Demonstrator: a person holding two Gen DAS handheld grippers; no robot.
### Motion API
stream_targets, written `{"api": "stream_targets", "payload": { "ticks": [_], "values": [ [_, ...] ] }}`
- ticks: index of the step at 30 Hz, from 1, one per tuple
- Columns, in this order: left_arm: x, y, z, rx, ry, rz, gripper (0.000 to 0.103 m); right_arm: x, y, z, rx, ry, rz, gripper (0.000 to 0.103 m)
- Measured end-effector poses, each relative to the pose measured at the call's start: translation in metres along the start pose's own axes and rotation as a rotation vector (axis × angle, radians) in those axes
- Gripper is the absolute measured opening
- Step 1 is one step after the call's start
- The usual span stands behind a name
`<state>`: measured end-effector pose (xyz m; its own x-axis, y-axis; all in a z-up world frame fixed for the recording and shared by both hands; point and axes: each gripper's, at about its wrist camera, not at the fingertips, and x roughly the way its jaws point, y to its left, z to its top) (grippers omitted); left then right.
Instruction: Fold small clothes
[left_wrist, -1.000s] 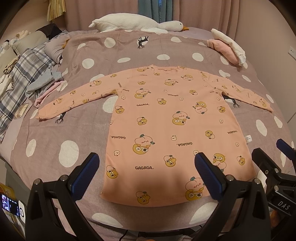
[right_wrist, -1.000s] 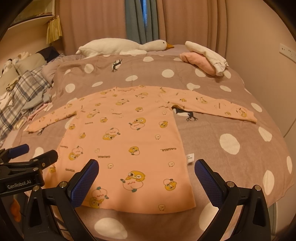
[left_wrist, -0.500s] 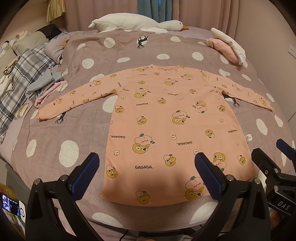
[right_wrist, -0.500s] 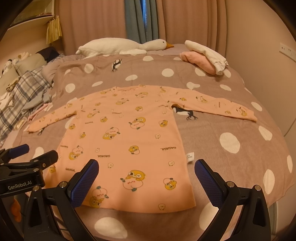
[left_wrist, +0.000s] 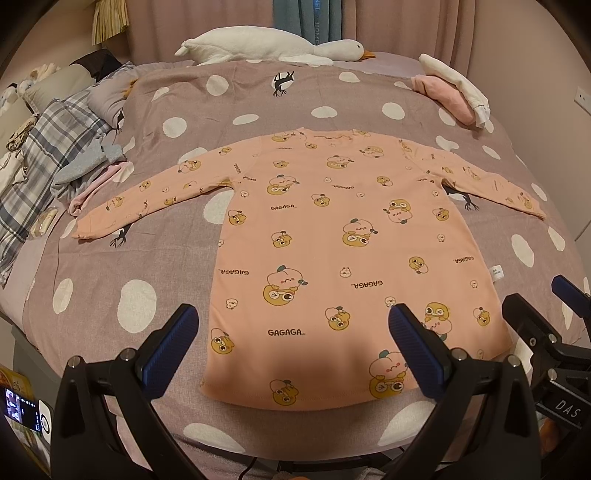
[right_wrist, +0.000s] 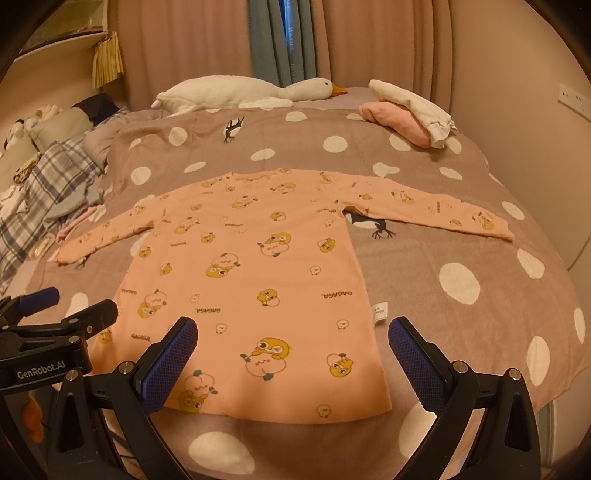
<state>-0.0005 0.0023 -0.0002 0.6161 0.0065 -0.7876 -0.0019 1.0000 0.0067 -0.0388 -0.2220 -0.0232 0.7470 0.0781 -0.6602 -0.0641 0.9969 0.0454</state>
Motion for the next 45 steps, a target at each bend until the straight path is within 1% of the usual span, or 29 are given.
{"api": "stream_targets", "payload": {
  "ticks": [3, 5, 11, 14, 16, 19, 21, 23, 25, 27, 28, 29, 31, 33, 35, 37, 39, 40, 42, 45],
  "values": [
    [0.0, -0.001, 0.0, 0.003, 0.002, 0.001, 0.103, 0.002, -0.005, 0.0, 0.0, 0.0, 0.0, 0.102],
    [0.0, -0.001, 0.0, 0.004, 0.001, 0.001, 0.103, 0.0, 0.004, 0.0, 0.0, 0.001, 0.0, 0.102],
    [0.001, -0.002, -0.001, 0.007, 0.005, -0.002, 0.103, 0.001, 0.003, 0.0, 0.002, 0.003, 0.0, 0.102],
    [0.003, -0.003, -0.001, 0.009, 0.01, -0.004, 0.103, 0.0, 0.008, 0.0, 0.003, 0.005, 0.0, 0.102],
    [0.005, -0.002, -0.001, 0.002, 0.014, -0.019, 0.103, 0.001, 0.008, -0.001, 0.004, 0.005, 0.0, 0.102],
    [0.01, 0.004, 0.0, -0.043, 0.035, -0.071, 0.103, 0.002, 0.004, -0.003, 0.015, 0.002, 0.015, 0.102],
    [0.017, 0.011, 0.0, -0.097, 0.066, -0.117, 0.103, 0.007, -0.002, -0.008, 0.053, 0.006, 0.088, 0.102],
    [0.028, 0.017, -0.001, -0.135, 0.113, -0.168, 0.103, 0.014, -0.017, -0.011, 0.102, 0.014, 0.169, 0.102],
    [0.04, 0.02, -0.003, -0.17, 0.159, -0.211, 0.103, 0.022, -0.032, -0.013, 0.165, 0.028, 0.231, 0.102],
    [0.053, 0.023, -0.007, -0.22, 0.207, -0.261, 0.103, 0.031, -0.052, -0.016, 0.245, 0.036, 0.273, 0.102],
    [0.059, 0.025, -0.009, -0.249, 0.223, -0.28, 0.103, 0.034, -0.061, -0.016, 0.277, 0.039, 0.28, 0.102],
    [0.065, 0.026, -0.011, -0.276, 0.238, -0.294, 0.103, 0.038, -0.073, -0.019, 0.322, 0.04, 0.28, 0.102],
    [0.074, 0.028, -0.011, -0.303, 0.257, -0.299, 0.103, 0.043, -0.094, -0.021, 0.391, 0.037, 0.277, 0.102],
    [0.078, 0.028, -0.009, -0.303, 0.246, -0.281, 0.103, 0.047, -0.12, -0.024, 0.462, 0.03, 0.252, 0.102],
    [0.079, 0.023, -0.003, -0.267, 0.225, -0.251, 0.103, 0.051, -0.146, -0.024, 0.517, 0.018, 0.221, 0.102],
    [0.08, 0.019, 0.002, -0.23, 0.212, -0.256, 0.103, 0.055, -0.174, -0.022, 0.569, -0.004, 0.188, 0.102],
    [0.083, 0.011, 0.008, -0.19, 0.213, -0.277, 0.103, 0.06, -0.198, -0.021, 0.615, -0.019, 0.16, 0.102],
    [0.084, 0.007, 0.01, -0.173, 0.215, -0.3, 0.103, 0.063, -0.211, -0.019, 0.64, -0.03, 0.141, 0.102],
    [0.088, 0.002, 0.015, -0.154, 0.207, -0.323, 0.103, 0.073, -0.236, -0.015, 0.692, -0.035, 0.1, 0.102],
    [0.091, -0.009, 0.022, -0.129, 0.189, -0.34, 0.103, 0.086, -0.262, -0.01, 0.73, -0.055, 0.118, 0.102]
  ]
}}
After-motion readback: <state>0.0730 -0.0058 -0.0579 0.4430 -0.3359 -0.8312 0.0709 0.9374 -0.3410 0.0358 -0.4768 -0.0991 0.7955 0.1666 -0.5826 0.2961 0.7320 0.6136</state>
